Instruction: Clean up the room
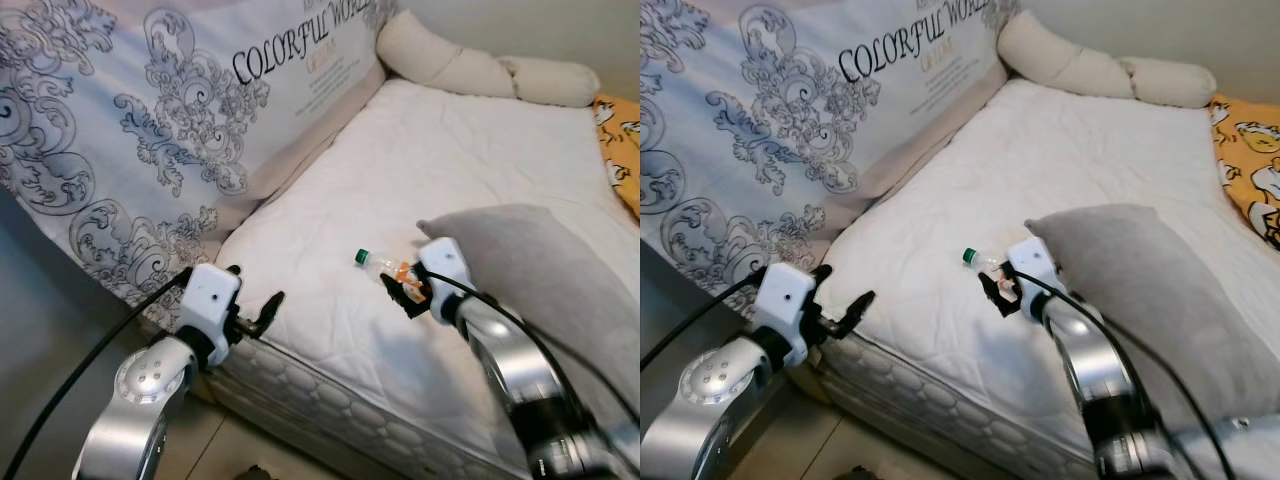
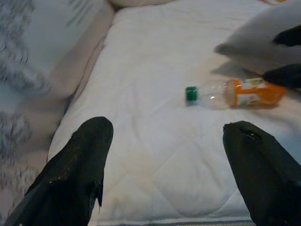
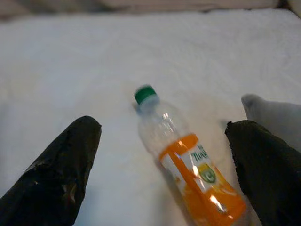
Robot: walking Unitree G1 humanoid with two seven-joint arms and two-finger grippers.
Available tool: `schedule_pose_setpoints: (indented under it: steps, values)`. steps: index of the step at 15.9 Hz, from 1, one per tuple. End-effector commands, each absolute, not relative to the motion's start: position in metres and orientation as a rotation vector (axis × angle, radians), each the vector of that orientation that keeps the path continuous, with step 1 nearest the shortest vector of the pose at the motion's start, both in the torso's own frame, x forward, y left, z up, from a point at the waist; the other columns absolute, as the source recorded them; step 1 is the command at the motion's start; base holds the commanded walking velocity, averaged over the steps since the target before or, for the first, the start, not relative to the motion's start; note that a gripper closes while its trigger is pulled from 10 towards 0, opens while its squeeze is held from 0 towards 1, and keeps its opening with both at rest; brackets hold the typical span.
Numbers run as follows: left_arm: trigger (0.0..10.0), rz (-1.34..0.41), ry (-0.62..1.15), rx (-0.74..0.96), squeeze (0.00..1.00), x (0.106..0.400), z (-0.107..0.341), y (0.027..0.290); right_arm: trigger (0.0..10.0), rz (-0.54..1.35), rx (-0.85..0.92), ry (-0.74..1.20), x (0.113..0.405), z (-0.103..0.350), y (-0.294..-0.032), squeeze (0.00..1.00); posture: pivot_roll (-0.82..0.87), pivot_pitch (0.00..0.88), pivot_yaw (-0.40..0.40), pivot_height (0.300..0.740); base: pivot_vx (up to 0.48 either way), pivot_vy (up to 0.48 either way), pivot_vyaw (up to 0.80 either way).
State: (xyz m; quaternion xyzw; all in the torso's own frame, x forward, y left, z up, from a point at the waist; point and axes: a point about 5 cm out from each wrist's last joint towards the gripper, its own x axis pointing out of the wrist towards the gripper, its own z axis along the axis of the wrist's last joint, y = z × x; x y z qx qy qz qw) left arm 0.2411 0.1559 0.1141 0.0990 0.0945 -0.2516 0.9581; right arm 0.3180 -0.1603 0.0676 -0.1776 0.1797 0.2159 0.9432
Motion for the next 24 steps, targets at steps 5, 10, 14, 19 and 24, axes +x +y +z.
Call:
schedule_pose_setpoints:
  steps: [5, 10, 14, 19, 24]
  values:
    - [10.0, -0.709, 0.197, 0.292, 0.00, 0.251, 0.124, 0.147, 10.0, 0.416, -0.630, 0.481, 0.353, 0.074, -0.178, 0.00, 0.07, 0.000, 0.054, 0.740, 0.000, 0.000, 0.00]
    - [10.0, -0.850, 0.222, 0.257, 0.00, 0.237, 0.137, 0.137, 10.0, 0.372, -0.641, 0.529, 0.364, 0.081, -0.184, 0.00, 0.09, 0.082, 0.076, 0.740, 0.000, 0.000, 0.00]
    - [10.0, -0.898, 0.225, 0.273, 0.00, 0.230, 0.142, 0.133, 10.0, 0.363, -0.666, 0.552, 0.362, 0.076, -0.189, 0.00, 0.12, 0.154, 0.071, 0.740, 0.000, 0.000, 0.00]
    - [10.0, -0.921, 0.247, 0.297, 0.00, 0.216, 0.145, 0.132, 10.0, 0.283, -0.667, 0.557, 0.360, 0.075, -0.199, 0.00, 0.15, 0.202, 0.075, 0.740, 0.000, 0.000, 0.00]
    - [10.0, -0.913, 0.256, 0.301, 0.00, 0.200, 0.153, 0.136, 8.4, 0.279, -0.674, 0.515, 0.360, 0.075, -0.201, 0.00, 0.20, 0.232, 0.070, 0.740, 0.000, 0.000, 0.00]
